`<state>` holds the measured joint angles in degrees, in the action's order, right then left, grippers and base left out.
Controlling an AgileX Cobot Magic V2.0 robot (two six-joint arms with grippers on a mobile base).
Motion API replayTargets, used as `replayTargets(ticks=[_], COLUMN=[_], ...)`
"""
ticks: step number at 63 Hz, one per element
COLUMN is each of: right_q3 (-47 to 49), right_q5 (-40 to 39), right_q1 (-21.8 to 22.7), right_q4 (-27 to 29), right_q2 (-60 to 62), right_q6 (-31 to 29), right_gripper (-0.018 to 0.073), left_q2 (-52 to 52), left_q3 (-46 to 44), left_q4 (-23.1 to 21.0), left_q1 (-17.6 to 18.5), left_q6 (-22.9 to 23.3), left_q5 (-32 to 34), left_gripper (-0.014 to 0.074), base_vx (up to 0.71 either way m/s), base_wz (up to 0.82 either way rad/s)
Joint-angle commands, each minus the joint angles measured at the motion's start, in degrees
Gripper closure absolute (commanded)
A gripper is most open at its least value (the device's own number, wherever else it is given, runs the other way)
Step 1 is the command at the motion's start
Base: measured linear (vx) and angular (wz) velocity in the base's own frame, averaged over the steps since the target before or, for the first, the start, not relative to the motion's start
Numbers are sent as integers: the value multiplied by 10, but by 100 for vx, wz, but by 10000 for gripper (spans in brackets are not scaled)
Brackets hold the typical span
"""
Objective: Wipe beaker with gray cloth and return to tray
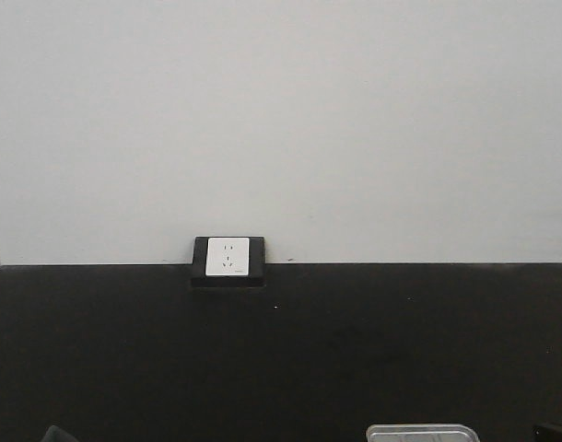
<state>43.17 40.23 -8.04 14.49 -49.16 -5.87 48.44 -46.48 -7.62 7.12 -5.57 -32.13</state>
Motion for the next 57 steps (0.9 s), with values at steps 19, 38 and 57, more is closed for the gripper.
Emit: replayTargets(ticks=[19, 38, 57], right_q3=[15, 15, 15], right_q5=[-30, -30, -30], right_q1=[2, 2, 2], right_q4=[16, 16, 16], right_q2=[29, 29, 29], right_q6=[-2, -2, -2], right_gripper=[571, 571, 571], left_q2=[-14, -17, -244], left_q3=[-15, -15, 186], left_q4=[-5, -4, 29], left_q1=[-1, -1, -11], left_q6=[-1, -1, 52], left_q5=[49, 45, 165], left_gripper=[604, 604, 603], base_vx=[0, 0, 0], base_wz=[0, 0, 0])
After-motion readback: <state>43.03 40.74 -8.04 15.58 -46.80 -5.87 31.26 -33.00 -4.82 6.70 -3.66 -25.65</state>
